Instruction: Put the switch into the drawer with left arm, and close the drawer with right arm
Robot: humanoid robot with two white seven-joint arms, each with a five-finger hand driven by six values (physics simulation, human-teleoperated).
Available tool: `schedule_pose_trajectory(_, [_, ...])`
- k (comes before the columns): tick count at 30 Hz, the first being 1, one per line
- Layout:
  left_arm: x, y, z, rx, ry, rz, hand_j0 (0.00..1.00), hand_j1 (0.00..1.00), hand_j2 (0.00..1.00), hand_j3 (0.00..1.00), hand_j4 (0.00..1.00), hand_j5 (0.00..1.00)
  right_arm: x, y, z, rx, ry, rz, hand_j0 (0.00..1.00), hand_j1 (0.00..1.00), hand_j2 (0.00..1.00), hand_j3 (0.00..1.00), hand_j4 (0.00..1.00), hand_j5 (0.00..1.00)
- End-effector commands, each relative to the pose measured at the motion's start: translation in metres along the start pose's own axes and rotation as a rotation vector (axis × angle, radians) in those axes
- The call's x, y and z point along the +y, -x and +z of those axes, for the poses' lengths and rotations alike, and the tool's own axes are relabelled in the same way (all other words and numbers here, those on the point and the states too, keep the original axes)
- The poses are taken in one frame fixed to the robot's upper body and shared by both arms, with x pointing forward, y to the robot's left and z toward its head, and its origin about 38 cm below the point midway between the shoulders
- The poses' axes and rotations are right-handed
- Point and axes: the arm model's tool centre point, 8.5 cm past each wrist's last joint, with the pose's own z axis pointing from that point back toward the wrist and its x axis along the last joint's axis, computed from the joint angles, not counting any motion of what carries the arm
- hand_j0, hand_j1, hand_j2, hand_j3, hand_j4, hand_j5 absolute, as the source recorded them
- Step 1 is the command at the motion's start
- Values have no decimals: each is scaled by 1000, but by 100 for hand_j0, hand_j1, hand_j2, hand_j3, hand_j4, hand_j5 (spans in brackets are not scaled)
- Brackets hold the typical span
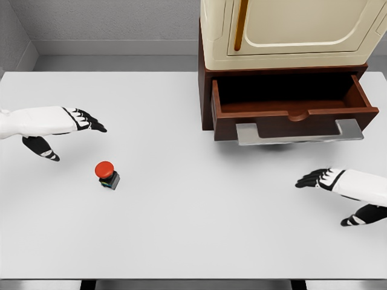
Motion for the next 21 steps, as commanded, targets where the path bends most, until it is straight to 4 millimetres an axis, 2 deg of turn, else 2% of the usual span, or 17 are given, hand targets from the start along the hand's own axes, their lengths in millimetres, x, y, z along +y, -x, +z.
schedule_pose_trajectory(1, [1,-2,1,-4,-2,0,100,100,100,100,100,100,3,-1,-2,-6,-6,-13,100,100,100,100,100,100])
schedule_pose_trajectory(7, [0,-13,0,-32,11,-24,100,100,100,100,100,100,4,-1,-2,-8,-3,-17,100,100,100,100,100,100])
schedule_pose_trajectory(10, [-4,-32,1,-72,47,-59,100,100,100,100,100,100,4,0,-1,-3,-6,-16,100,100,100,100,100,100])
schedule_pose_trajectory(12, [-10,-48,-8,-123,71,-75,100,100,100,100,100,100,4,0,-1,-2,-6,-16,100,100,100,100,100,100])
schedule_pose_trajectory(14, [-14,-53,-7,-136,90,-81,100,100,100,100,100,100,3,0,0,0,-5,-14,85,85,85,85,85,85])
schedule_pose_trajectory(15, [-16,-53,-3,-131,100,-82,100,100,100,100,100,100,3,0,0,0,-5,-14,81,81,81,81,81,81])
schedule_pose_trajectory(17, [-19,-58,-4,-146,113,-86,100,100,100,100,100,100,-5,6,19,52,36,-5,67,67,67,67,67,67])
schedule_pose_trajectory(19, [-19,-61,-5,-155,112,-90,100,100,100,100,100,100,-9,10,43,112,77,-1,62,62,62,62,62,62])
schedule_pose_trajectory(21, [-19,-63,-9,-163,109,-91,100,100,100,100,100,100,-14,10,58,142,117,-1,64,64,64,64,64,64])
